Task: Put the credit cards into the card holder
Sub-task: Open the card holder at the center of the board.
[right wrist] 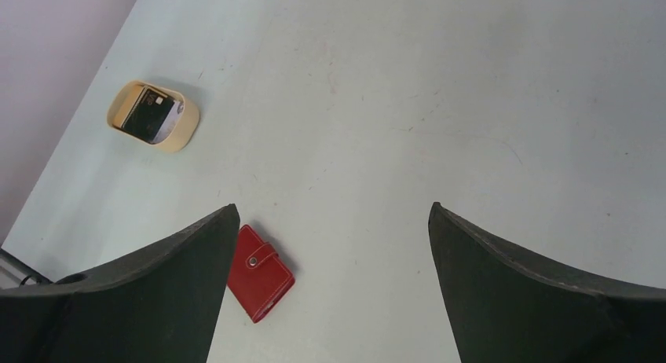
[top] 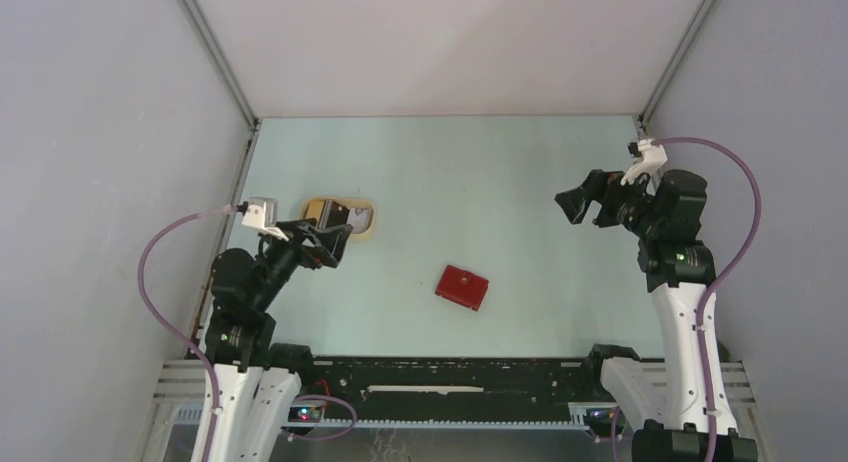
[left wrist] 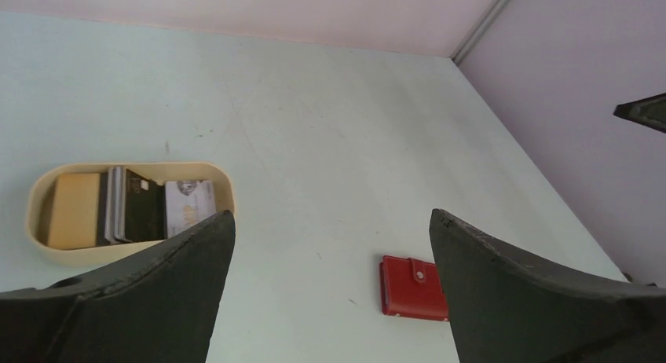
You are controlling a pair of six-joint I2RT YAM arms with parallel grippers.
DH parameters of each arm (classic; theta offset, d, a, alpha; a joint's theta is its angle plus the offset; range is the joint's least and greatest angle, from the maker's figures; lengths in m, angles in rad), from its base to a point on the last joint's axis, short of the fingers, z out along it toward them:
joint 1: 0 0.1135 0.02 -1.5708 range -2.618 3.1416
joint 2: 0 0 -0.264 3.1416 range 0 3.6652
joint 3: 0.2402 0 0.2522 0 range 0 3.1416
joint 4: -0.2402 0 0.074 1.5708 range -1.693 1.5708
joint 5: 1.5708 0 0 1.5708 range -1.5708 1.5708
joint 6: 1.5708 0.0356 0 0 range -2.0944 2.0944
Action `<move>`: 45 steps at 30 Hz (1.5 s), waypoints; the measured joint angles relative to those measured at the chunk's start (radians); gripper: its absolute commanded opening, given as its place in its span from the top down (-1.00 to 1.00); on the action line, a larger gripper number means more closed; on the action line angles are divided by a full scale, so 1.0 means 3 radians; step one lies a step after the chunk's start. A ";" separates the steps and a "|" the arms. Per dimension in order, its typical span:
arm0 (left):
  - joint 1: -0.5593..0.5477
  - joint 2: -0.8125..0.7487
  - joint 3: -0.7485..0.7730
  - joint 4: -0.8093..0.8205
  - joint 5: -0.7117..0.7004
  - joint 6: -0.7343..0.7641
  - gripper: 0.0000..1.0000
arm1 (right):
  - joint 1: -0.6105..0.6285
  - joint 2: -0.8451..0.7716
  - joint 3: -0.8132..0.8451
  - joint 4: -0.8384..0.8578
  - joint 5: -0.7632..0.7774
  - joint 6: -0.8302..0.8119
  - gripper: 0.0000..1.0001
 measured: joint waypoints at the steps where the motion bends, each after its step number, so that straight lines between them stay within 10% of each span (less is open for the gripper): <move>1: 0.0000 0.0009 -0.0019 0.0039 0.0047 -0.0045 -0.96 | 0.0008 -0.0005 0.0000 0.0000 0.0000 0.0000 -0.99; 12: -0.0687 0.0322 -0.0254 0.0254 0.0043 -0.0604 -0.97 | 0.0365 0.0018 0.0000 0.0034 -0.0439 -0.0437 -1.00; 21: -0.2028 0.0587 -0.0781 0.1015 -0.0895 -0.0665 -0.87 | 0.1624 0.0393 -0.0075 -0.0685 -0.1213 -0.2987 -1.00; 29: -0.2098 0.1036 -0.1559 0.1881 -0.1073 -0.1038 -0.74 | 0.2598 0.1330 -0.0177 -0.0867 -0.0521 -0.4317 -0.68; 45: -0.2113 0.1616 -0.1728 0.2684 -0.1080 -0.1296 -0.31 | 0.2794 0.2674 0.0346 -0.0615 -0.0024 -0.4479 -0.33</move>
